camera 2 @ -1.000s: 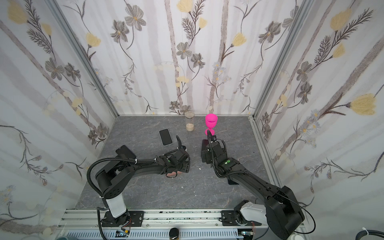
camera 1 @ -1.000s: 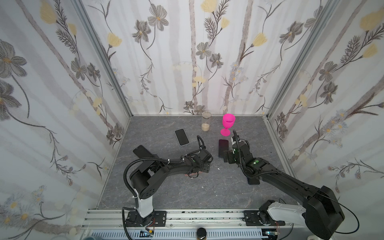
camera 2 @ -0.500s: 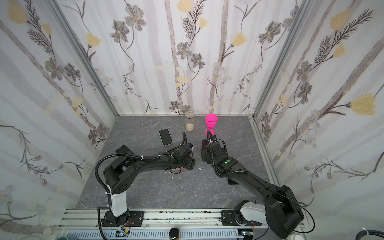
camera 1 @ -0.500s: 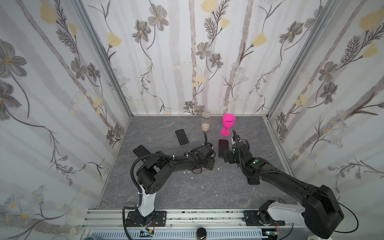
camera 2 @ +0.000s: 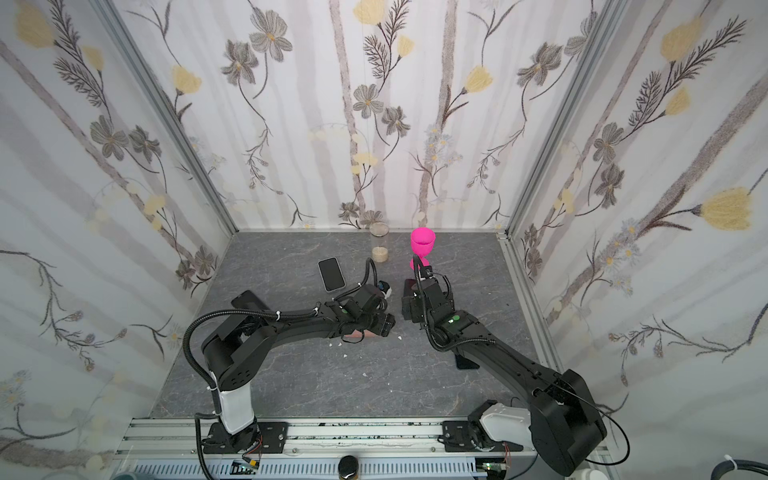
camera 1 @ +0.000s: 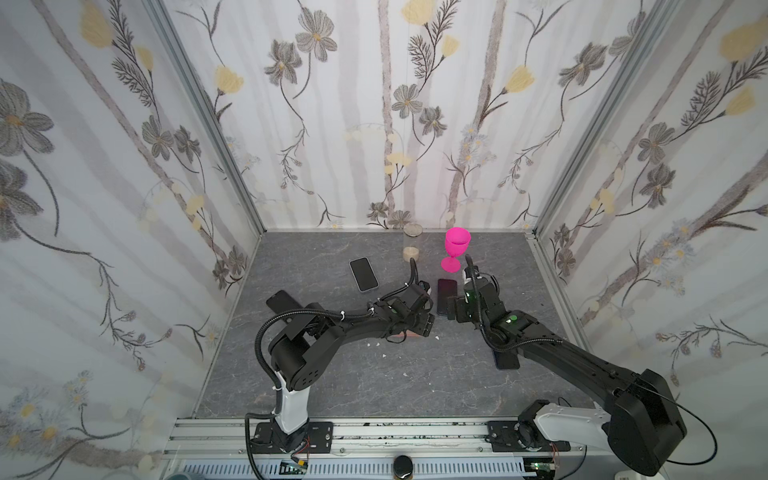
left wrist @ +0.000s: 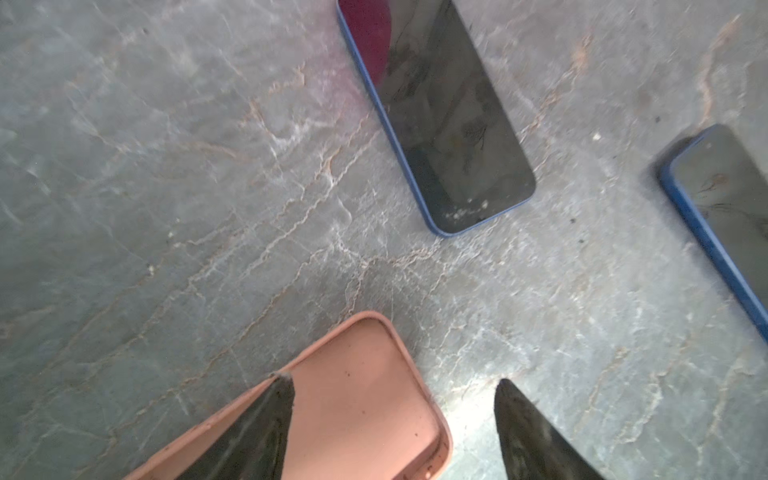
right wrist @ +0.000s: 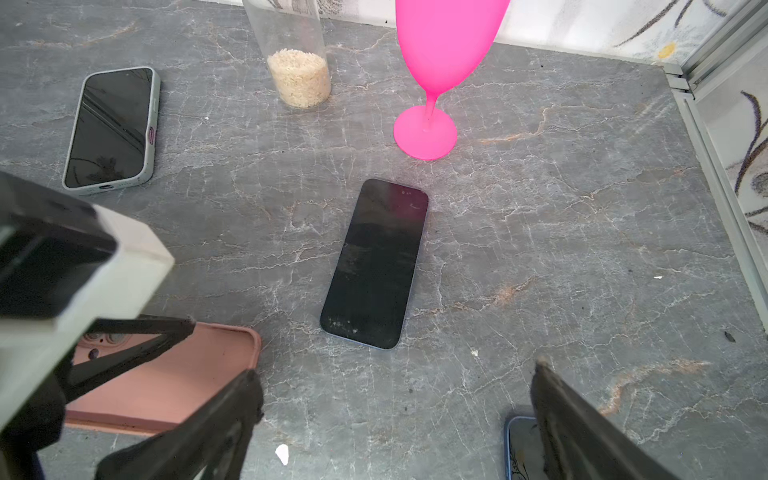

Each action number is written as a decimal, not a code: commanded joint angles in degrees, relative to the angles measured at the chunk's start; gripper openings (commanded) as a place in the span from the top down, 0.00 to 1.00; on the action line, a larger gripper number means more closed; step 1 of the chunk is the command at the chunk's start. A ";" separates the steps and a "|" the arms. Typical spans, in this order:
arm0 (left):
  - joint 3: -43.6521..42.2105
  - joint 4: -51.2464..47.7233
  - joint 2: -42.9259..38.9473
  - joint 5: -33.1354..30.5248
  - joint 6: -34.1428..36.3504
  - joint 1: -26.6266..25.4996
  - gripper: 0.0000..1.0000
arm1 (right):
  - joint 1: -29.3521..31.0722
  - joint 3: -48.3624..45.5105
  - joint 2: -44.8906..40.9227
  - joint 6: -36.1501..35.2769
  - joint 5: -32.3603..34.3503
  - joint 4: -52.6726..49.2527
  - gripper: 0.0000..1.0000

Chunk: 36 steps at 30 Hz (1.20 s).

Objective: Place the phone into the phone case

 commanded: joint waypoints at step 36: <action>-6.09 2.17 -28.56 -9.28 6.57 11.70 0.18 | -0.51 9.86 12.98 7.90 4.95 -1.53 0.00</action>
